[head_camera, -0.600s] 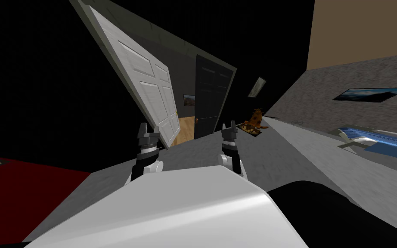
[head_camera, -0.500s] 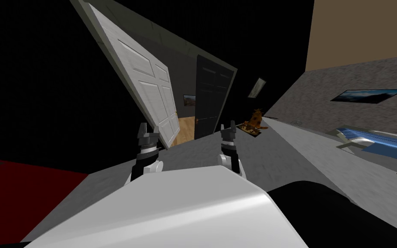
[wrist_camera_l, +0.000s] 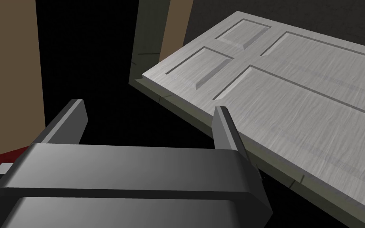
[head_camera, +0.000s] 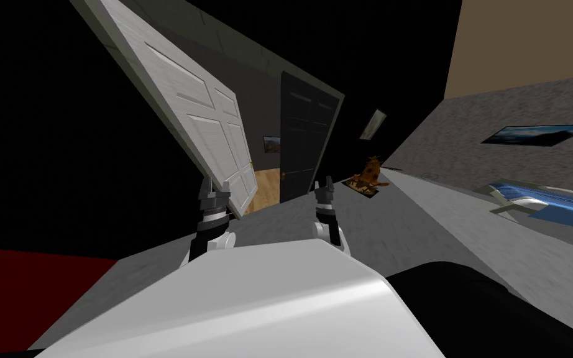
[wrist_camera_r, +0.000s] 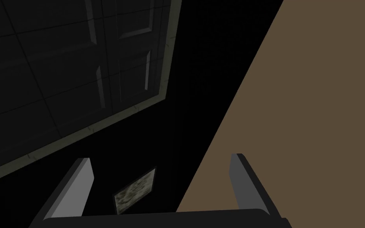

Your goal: Push the door open

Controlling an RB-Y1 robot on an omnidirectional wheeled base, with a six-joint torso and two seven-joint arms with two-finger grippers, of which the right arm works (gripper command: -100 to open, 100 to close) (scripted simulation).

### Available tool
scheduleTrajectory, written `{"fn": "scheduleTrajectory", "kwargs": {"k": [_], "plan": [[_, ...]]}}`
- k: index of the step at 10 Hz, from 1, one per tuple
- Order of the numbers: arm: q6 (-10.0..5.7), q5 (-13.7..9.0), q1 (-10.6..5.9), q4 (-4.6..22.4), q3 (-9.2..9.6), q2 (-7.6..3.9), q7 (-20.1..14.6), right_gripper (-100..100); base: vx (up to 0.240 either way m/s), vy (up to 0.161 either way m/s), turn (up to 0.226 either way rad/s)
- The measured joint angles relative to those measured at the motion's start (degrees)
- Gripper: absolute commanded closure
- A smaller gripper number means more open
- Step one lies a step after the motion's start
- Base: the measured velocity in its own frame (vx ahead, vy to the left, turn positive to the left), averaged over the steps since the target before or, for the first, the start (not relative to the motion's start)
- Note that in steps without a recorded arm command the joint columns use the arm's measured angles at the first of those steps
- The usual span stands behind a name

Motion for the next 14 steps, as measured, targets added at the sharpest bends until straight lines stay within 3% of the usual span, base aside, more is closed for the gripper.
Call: {"fn": "scheduleTrajectory", "kwargs": {"k": [3,10,14], "plan": [[-1.08,0.3,-2.23,5.0,0.82,-0.98,-0.2,-100,0.131,-0.006,-0.022],[-3.97,1.4,-5.03,14.9,3.87,-2.45,-0.2,-100,0.091,-0.001,-0.018],[-5.06,1.7,-7.59,20.6,4.71,-3.33,-0.5,-100,0.083,-0.001,-0.023]]}}
